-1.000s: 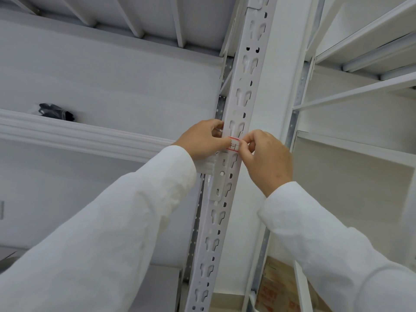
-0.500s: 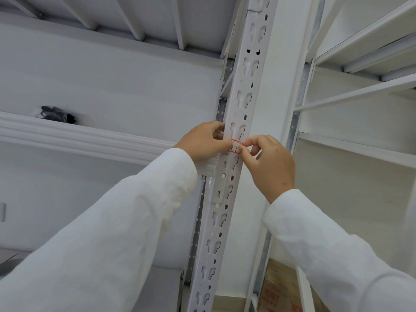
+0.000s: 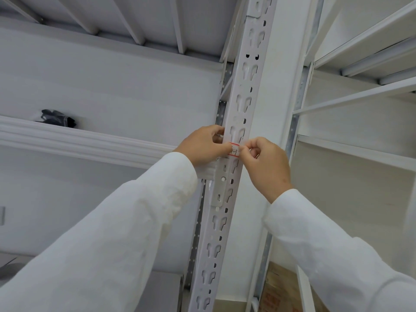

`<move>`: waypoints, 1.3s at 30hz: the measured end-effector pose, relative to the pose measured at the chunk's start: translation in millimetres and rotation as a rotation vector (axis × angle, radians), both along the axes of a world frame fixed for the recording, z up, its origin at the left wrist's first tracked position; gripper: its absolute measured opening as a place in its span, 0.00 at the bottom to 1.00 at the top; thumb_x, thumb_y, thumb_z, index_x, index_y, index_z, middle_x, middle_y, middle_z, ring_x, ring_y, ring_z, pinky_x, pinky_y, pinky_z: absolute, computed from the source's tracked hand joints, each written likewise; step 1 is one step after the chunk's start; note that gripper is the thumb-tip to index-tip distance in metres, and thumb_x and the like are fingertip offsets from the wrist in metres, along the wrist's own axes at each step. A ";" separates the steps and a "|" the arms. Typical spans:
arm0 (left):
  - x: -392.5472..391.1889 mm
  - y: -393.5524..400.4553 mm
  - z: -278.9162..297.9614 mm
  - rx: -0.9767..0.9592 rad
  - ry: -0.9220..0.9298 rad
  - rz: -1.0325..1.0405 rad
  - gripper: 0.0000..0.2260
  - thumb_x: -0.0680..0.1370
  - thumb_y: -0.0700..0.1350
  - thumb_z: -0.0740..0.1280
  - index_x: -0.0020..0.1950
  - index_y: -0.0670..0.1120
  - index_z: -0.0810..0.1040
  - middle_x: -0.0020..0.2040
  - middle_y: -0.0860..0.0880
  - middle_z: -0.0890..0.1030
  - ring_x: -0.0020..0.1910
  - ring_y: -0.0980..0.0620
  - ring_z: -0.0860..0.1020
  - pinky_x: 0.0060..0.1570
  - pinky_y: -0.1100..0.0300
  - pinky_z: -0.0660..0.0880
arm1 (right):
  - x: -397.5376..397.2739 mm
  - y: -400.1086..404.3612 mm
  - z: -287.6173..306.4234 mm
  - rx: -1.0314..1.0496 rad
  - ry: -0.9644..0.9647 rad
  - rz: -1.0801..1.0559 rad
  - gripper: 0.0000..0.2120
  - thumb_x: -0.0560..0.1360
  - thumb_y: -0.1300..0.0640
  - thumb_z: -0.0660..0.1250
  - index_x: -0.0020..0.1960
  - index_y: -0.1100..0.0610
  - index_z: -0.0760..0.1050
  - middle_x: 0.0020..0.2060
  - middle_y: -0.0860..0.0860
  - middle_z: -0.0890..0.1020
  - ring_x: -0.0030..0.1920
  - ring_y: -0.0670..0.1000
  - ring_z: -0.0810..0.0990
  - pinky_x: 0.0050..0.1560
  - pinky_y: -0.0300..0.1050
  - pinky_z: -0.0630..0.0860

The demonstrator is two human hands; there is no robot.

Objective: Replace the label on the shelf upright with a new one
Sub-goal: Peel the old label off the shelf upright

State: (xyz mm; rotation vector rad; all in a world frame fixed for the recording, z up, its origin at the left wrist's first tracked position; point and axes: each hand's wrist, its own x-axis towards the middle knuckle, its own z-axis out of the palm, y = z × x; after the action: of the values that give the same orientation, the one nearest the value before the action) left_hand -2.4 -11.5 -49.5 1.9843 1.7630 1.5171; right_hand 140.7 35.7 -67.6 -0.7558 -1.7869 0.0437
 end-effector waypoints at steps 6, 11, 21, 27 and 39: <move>0.5 -1.3 0.6 0.000 0.000 -0.002 0.25 0.64 0.54 0.64 0.60 0.50 0.77 0.53 0.52 0.84 0.54 0.52 0.82 0.62 0.49 0.75 | 8.4 -2.5 2.7 0.042 -0.001 0.003 0.05 0.73 0.52 0.63 0.39 0.49 0.75 0.30 0.46 0.74 0.34 0.49 0.73 0.33 0.41 0.67; 0.8 -1.2 1.0 0.004 0.011 0.003 0.27 0.63 0.55 0.64 0.61 0.50 0.77 0.54 0.51 0.84 0.55 0.52 0.81 0.63 0.48 0.74 | 7.1 -3.1 2.2 0.093 -0.127 -0.110 0.04 0.72 0.49 0.65 0.41 0.48 0.76 0.31 0.45 0.72 0.37 0.49 0.73 0.31 0.39 0.63; -2.6 4.0 0.1 0.008 0.001 -0.005 0.27 0.63 0.58 0.69 0.61 0.51 0.78 0.52 0.51 0.85 0.53 0.51 0.82 0.62 0.48 0.75 | -1.6 -8.5 8.2 0.113 -0.226 -0.217 0.08 0.75 0.52 0.59 0.45 0.54 0.76 0.39 0.50 0.79 0.41 0.55 0.76 0.37 0.44 0.65; -2.5 3.3 1.1 0.003 0.009 -0.016 0.27 0.64 0.55 0.68 0.62 0.50 0.77 0.53 0.51 0.84 0.53 0.53 0.81 0.62 0.49 0.75 | 3.2 -2.7 6.0 -0.038 -0.082 -0.048 0.06 0.73 0.52 0.63 0.40 0.51 0.77 0.29 0.45 0.74 0.35 0.51 0.74 0.35 0.42 0.66; -2.1 2.6 0.9 0.013 0.010 -0.016 0.26 0.64 0.55 0.69 0.60 0.50 0.77 0.50 0.51 0.84 0.48 0.51 0.82 0.60 0.47 0.76 | 3.3 -9.0 6.1 0.001 -0.143 -0.142 0.07 0.73 0.52 0.62 0.40 0.52 0.76 0.35 0.48 0.78 0.39 0.53 0.75 0.33 0.42 0.65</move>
State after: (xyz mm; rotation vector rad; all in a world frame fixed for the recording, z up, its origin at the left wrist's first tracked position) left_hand -4.5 -8.9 -48.6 2.0105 1.7413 1.5201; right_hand 144.0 26.7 -61.4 -0.9020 -1.8626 -0.1075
